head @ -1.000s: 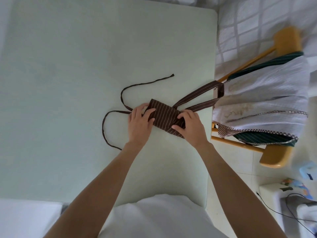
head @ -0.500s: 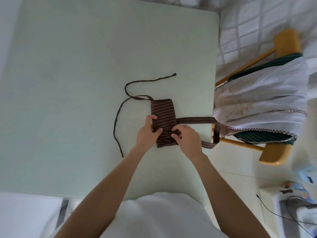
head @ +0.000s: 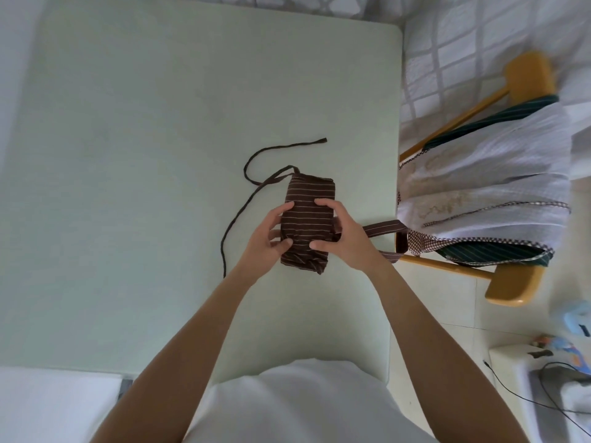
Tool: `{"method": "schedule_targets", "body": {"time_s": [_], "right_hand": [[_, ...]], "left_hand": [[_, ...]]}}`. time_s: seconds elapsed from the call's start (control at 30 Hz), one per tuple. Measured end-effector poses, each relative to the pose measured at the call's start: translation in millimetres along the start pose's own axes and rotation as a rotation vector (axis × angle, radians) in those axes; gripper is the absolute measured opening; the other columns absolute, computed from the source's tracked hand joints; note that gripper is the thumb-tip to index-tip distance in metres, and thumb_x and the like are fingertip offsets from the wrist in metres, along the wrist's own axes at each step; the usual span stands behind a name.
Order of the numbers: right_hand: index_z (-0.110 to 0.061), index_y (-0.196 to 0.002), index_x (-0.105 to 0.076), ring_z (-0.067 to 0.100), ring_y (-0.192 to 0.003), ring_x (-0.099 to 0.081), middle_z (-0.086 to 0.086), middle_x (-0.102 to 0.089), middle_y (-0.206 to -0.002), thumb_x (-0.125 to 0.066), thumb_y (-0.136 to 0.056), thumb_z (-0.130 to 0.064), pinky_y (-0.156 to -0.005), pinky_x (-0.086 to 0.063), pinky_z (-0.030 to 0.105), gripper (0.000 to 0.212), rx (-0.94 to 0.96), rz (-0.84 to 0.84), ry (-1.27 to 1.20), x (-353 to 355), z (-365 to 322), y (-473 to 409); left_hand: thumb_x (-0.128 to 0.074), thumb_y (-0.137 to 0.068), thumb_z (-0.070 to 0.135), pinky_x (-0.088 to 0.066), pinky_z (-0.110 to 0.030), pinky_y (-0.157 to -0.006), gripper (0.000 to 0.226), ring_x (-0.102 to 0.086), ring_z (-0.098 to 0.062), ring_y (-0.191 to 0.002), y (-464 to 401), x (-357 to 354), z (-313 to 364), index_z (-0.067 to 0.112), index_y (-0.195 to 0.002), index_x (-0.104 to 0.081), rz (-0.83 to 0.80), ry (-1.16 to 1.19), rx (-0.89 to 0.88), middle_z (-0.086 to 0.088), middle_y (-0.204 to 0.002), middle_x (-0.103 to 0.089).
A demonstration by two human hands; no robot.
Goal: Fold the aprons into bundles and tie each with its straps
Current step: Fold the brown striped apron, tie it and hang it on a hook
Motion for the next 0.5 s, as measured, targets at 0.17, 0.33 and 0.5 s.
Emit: {"method": "schedule_targets", "body": {"time_s": [0.17,0.33,0.5], "right_hand": [[-0.027,-0.145,-0.030,0.022,-0.109,-0.055,0.008,-0.057,-0.121,-0.072,-0.080,-0.014,-0.099,-0.046,0.040,0.079,0.099,0.161,0.404,-3,-13,4],[-0.008,-0.139,-0.040,0.031,-0.091,-0.058,0.014,-0.063,-0.096,-0.081,-0.070,-0.019,-0.090,-0.043,0.045,0.082,0.142,0.342,0.975,-7,-18,13],[-0.015,-0.106,-0.061,0.029,-0.094,-0.053,0.008,-0.061,-0.095,-0.081,-0.062,-0.038,-0.091,-0.040,0.045,0.054,0.236,0.493,1.163,-6,-14,32]], "left_hand": [[-0.073,-0.076,0.011,-0.041,-0.024,-0.086,0.069,-0.055,-0.013,-0.100,0,8,19,0.029,-0.134,-0.040,0.173,-0.599,-0.116,0.002,-0.112,-0.061],[-0.075,-0.074,0.016,-0.053,-0.036,-0.069,0.060,-0.058,-0.019,-0.071,2,-4,24,0.019,-0.129,-0.051,0.147,-0.860,-0.229,-0.005,-0.093,-0.058],[-0.077,-0.064,0.024,-0.048,-0.029,-0.061,0.039,-0.055,-0.020,-0.082,17,-11,29,0.016,-0.101,-0.065,0.224,-1.048,-0.497,-0.002,-0.092,-0.059]]}}
Point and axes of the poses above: each hand's wrist, its own y-axis away from the middle knuckle, its own x-axis out of the back of the hand, z = x × y, the point moved 10 cm from there along -y, towards the middle knuckle
